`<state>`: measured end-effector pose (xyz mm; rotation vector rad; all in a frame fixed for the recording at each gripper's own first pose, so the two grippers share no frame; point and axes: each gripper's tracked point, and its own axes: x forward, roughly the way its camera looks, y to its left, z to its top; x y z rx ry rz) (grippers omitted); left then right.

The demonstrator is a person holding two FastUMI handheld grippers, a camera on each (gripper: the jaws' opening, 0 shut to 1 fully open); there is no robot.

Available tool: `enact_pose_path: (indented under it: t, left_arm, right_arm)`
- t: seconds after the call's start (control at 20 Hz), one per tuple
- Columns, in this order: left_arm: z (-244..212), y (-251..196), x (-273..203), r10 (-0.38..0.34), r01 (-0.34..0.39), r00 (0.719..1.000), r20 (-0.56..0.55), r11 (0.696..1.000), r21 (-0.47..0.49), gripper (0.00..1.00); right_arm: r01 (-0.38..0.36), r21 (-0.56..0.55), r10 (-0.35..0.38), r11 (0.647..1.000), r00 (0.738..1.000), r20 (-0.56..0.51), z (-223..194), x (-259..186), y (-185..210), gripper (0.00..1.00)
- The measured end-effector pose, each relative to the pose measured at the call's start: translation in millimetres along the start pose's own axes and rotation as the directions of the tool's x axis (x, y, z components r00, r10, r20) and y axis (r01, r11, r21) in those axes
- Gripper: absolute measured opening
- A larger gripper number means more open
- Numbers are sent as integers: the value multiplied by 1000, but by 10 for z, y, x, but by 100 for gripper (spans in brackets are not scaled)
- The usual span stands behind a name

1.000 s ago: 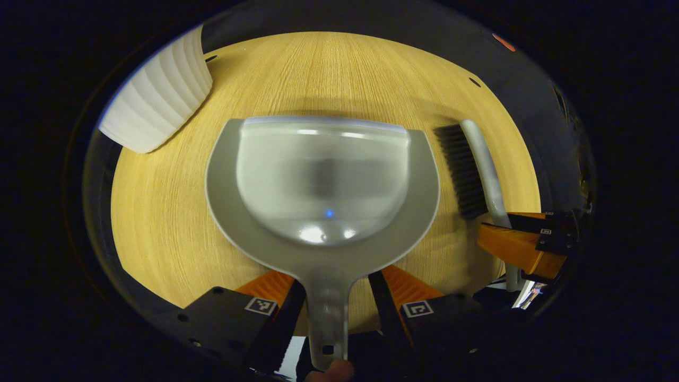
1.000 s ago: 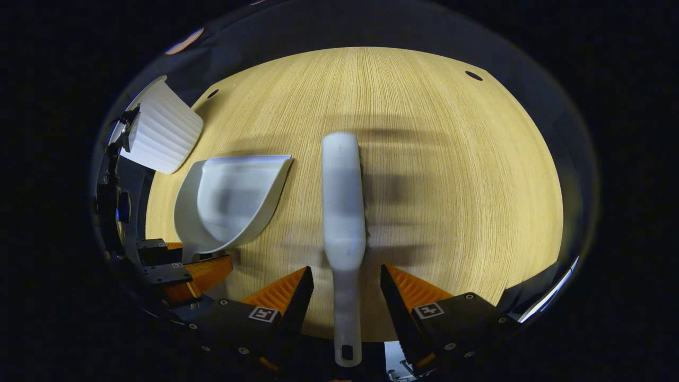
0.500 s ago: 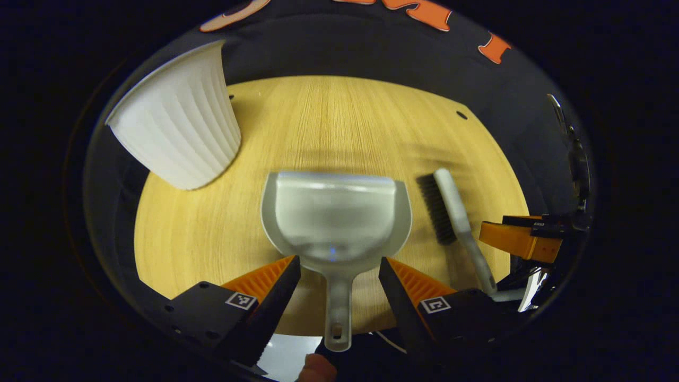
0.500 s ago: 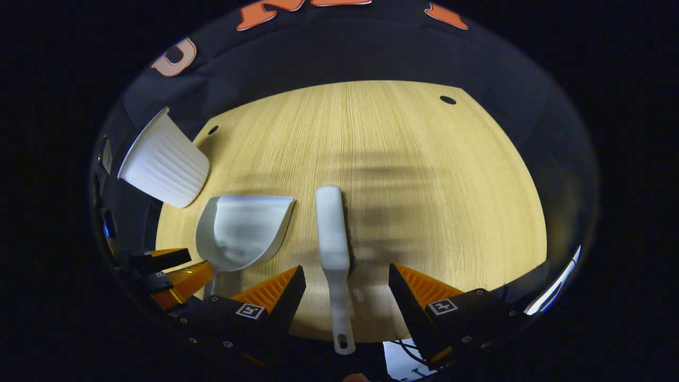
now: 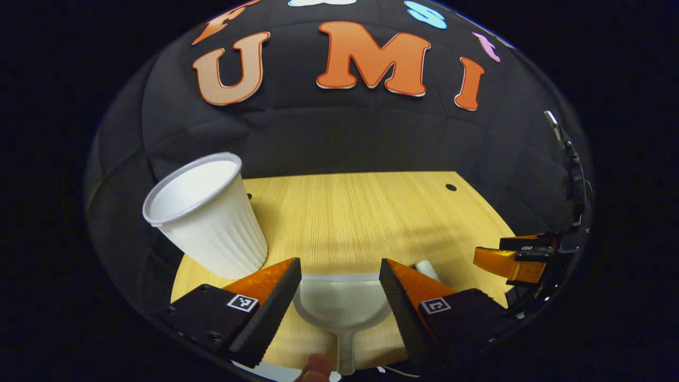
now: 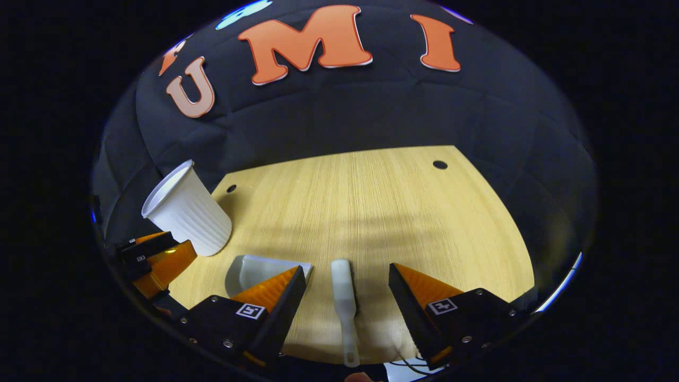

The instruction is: Pick up the small broom and dustpan from the desktop, sweep the trash into the dustpan with the broom, and then empty the trash into the garbage bin.

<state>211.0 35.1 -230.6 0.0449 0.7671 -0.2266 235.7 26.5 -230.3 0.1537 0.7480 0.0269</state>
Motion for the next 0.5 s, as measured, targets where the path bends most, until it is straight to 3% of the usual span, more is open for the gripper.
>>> enact_pose_path:
  t: [0.25, 0.5]
  left_arm:
    - [64, 73, -5, 63, -58, 981, 184, 998, -32, 95]
    - [113, 85, 21, 135, -135, 913, 386, 990, -28, 94]
  right_arm:
    - [17, -64, -1, 998, 967, 254, 707, -255, 70, 95]
    - [43, -95, 8, 995, 880, 474, 1251, -593, 110, 94]
